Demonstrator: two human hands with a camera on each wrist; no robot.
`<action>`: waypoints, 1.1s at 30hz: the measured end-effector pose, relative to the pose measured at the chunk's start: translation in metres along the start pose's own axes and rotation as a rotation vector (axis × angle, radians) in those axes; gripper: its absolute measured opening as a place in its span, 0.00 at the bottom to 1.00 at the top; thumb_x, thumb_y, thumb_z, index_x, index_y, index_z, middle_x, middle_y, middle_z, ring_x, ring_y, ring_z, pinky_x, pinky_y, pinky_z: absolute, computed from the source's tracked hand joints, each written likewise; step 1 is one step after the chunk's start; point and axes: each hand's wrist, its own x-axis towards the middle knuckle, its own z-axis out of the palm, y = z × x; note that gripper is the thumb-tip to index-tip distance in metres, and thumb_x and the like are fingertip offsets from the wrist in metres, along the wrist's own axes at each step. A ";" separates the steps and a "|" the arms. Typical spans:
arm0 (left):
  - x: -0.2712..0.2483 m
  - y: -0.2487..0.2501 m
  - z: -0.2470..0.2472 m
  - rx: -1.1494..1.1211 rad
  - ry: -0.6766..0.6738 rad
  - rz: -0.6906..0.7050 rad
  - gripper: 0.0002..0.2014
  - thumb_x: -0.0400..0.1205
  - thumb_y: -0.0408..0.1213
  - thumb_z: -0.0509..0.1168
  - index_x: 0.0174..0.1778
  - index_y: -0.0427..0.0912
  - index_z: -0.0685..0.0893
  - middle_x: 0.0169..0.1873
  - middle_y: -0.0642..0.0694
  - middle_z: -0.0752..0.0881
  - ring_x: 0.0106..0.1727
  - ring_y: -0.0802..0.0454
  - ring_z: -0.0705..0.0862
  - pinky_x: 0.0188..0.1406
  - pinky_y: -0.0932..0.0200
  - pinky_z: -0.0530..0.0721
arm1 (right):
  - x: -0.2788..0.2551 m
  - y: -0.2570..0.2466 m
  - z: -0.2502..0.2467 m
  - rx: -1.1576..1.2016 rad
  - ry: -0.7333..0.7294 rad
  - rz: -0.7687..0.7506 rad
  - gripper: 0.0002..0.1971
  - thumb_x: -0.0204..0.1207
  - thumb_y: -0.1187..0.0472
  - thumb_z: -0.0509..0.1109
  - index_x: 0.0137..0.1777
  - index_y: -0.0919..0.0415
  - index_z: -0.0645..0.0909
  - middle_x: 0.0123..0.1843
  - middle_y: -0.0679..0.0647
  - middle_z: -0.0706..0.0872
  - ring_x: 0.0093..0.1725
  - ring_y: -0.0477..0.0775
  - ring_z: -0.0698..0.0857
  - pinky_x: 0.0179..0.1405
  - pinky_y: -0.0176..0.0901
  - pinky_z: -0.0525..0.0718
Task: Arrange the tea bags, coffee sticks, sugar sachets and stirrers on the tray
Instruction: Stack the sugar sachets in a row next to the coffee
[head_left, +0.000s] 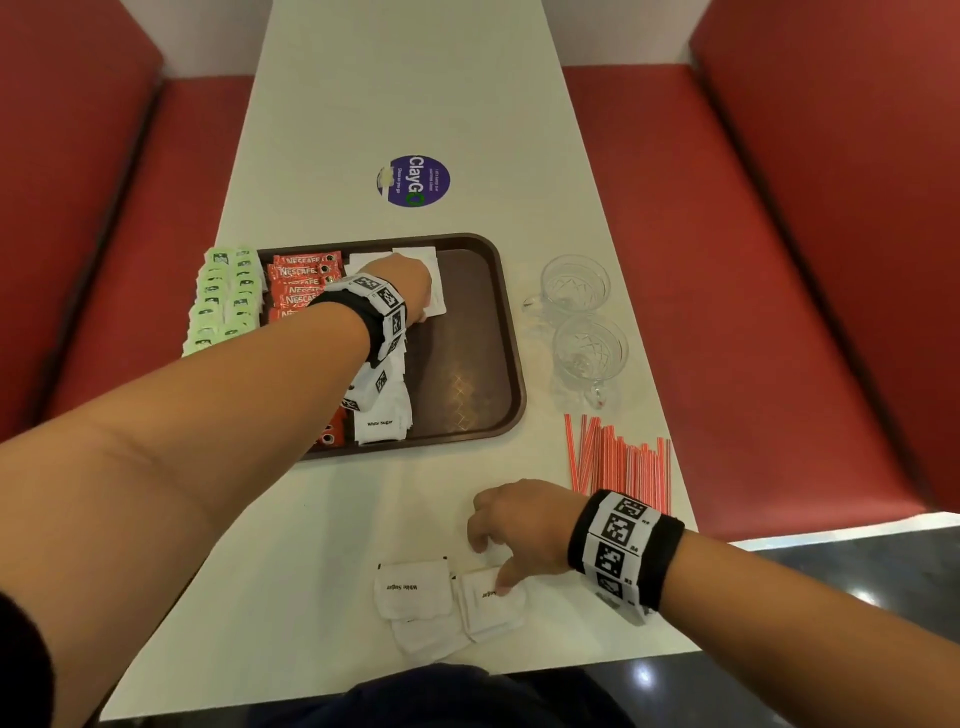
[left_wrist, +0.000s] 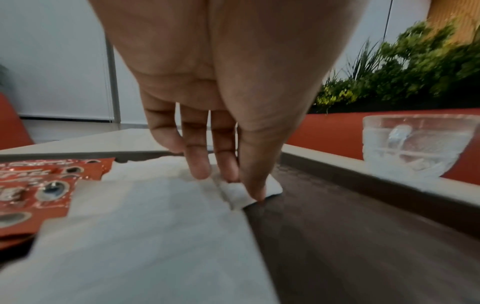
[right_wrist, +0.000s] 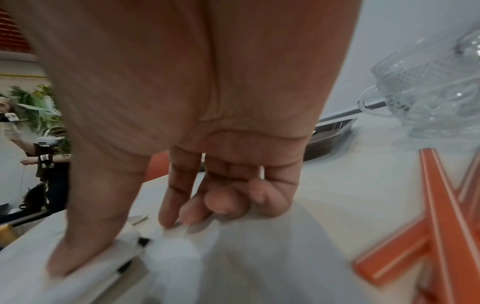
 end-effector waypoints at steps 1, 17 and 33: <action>-0.007 0.000 -0.001 -0.021 0.030 0.012 0.14 0.79 0.45 0.71 0.58 0.43 0.88 0.53 0.43 0.88 0.54 0.42 0.86 0.56 0.48 0.86 | 0.000 -0.001 0.001 0.000 -0.002 -0.001 0.22 0.73 0.46 0.79 0.62 0.55 0.83 0.57 0.52 0.80 0.52 0.56 0.81 0.50 0.49 0.81; -0.194 0.038 0.068 -0.165 -0.321 0.390 0.21 0.70 0.62 0.76 0.52 0.54 0.83 0.47 0.58 0.84 0.48 0.55 0.82 0.48 0.57 0.81 | 0.002 -0.002 -0.004 -0.036 0.105 0.023 0.07 0.77 0.56 0.72 0.44 0.56 0.77 0.46 0.56 0.85 0.43 0.59 0.80 0.44 0.50 0.79; -0.205 0.036 0.087 -0.093 -0.273 0.243 0.25 0.69 0.52 0.81 0.54 0.48 0.78 0.43 0.51 0.81 0.44 0.49 0.79 0.38 0.56 0.75 | 0.011 -0.010 -0.011 -0.064 0.230 0.180 0.16 0.76 0.46 0.76 0.45 0.54 0.73 0.44 0.52 0.81 0.44 0.57 0.79 0.41 0.46 0.73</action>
